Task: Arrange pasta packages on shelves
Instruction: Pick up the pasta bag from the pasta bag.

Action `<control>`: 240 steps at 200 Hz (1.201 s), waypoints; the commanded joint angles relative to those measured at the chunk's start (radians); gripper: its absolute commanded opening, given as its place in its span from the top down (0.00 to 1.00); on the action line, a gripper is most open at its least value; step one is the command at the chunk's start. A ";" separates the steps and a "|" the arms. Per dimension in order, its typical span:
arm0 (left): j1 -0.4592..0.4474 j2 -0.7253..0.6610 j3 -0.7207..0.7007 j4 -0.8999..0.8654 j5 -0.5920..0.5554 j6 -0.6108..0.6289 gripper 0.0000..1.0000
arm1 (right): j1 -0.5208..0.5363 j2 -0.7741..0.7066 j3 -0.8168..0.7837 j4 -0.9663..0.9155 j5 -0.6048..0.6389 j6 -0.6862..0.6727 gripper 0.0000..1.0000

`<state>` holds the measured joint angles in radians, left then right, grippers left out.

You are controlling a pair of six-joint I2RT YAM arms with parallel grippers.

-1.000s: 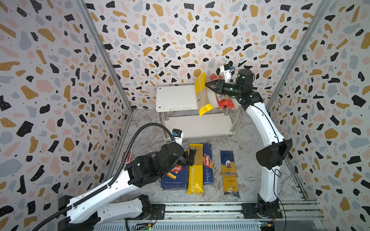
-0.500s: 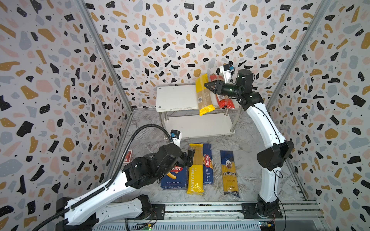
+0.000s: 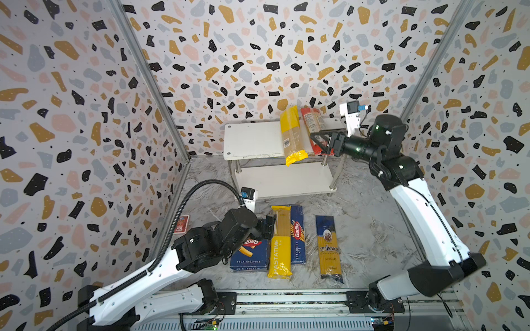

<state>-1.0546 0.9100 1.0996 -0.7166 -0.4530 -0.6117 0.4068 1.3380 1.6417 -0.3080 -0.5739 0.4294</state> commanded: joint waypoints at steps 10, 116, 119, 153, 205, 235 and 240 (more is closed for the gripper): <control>0.005 0.011 -0.059 0.048 0.032 -0.020 0.01 | 0.005 -0.251 -0.305 0.037 0.117 0.019 0.26; 0.005 0.305 -0.163 0.194 0.149 -0.107 0.01 | 0.058 -0.463 -0.771 -0.079 0.297 0.104 0.24; 0.005 0.312 -0.164 0.195 0.149 -0.110 0.01 | 0.060 -0.461 -0.776 -0.076 0.300 0.101 0.24; 0.005 0.401 -0.176 0.222 0.173 -0.129 0.01 | 0.089 -0.455 -0.820 -0.064 0.323 0.089 0.24; 0.005 0.563 -0.152 0.265 0.194 -0.133 0.01 | 0.091 -0.509 -0.874 -0.067 0.332 0.072 0.14; 0.005 0.668 -0.106 0.240 0.165 -0.127 0.01 | 0.090 -0.537 -0.897 -0.078 0.328 0.068 0.00; 0.005 0.680 -0.103 0.243 0.167 -0.127 0.00 | 0.091 -0.544 -0.898 -0.081 0.327 0.067 0.00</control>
<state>-1.0546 1.5421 0.9543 -0.4725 -0.2741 -0.7372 0.4934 0.8272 0.7490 -0.3885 -0.2535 0.5072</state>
